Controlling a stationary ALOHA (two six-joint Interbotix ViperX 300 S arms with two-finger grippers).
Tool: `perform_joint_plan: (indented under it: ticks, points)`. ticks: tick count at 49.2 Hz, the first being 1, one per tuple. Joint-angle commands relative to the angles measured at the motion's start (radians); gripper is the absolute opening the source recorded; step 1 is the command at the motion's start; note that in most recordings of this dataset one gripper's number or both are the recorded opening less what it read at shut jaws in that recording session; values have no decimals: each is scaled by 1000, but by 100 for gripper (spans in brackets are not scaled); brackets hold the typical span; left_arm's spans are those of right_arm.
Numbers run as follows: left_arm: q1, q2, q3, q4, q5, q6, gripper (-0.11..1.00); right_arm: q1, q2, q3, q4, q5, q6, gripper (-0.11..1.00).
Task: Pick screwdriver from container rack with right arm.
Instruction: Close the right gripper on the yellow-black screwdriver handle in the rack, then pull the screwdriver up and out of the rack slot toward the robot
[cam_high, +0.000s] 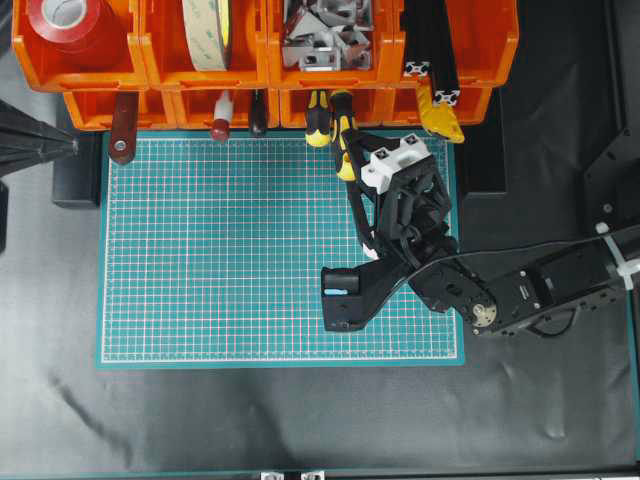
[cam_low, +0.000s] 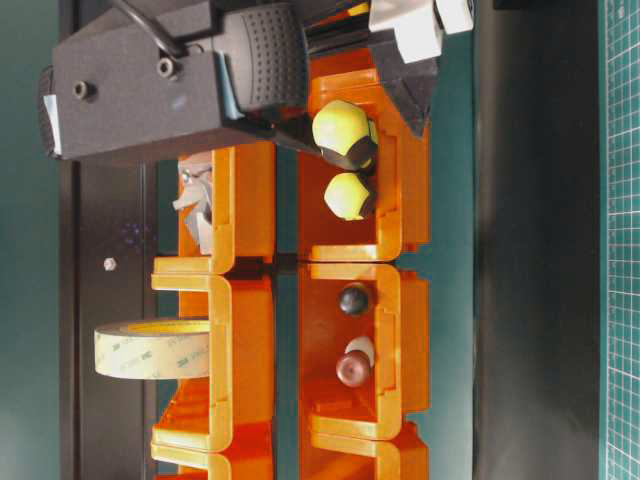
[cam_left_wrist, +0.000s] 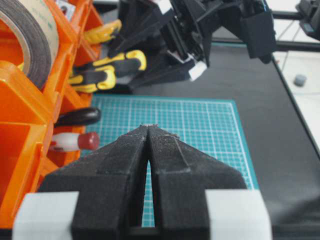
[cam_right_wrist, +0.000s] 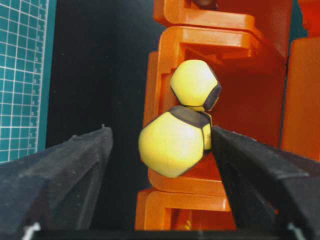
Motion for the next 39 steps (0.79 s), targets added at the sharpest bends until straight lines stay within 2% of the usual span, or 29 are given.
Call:
perform_joint_plan:
  ticks: [1,5,9,26,39]
  points:
    - [-3,11,-15,3,-9,-5,0,-3,-12,-11,-3,-5,5,72]
    - [-3,8,-15,3,-8,-5,0,-2,-9,-12,0,2,5,59]
    - [-3,6,-15,3,-9,-5,0,2,-6,-23,0,18,5,41]
    - [-9,3,-17,2,-11,-8,0,37,5,-95,0,161,-8,40]
    - [-17,-5,-18,3,-12,-8,0,110,9,-133,8,272,-11,40]
